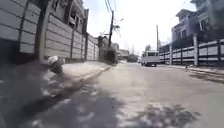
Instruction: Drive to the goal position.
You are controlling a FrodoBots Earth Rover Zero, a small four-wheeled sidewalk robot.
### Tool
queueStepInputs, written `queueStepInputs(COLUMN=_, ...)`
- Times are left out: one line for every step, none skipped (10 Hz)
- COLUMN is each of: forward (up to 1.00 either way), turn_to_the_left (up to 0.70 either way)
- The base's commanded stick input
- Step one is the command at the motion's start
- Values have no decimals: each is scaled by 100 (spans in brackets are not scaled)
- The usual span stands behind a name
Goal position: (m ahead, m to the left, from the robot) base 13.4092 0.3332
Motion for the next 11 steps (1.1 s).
queueStepInputs(forward=100, turn_to_the_left=0)
queueStepInputs(forward=100, turn_to_the_left=-1)
queueStepInputs(forward=100, turn_to_the_left=-2)
queueStepInputs(forward=100, turn_to_the_left=-13)
queueStepInputs(forward=100, turn_to_the_left=-40)
queueStepInputs(forward=100, turn_to_the_left=-40)
queueStepInputs(forward=100, turn_to_the_left=-40)
queueStepInputs(forward=100, turn_to_the_left=-32)
queueStepInputs(forward=100, turn_to_the_left=-22)
queueStepInputs(forward=100, turn_to_the_left=-8)
queueStepInputs(forward=100, turn_to_the_left=-2)
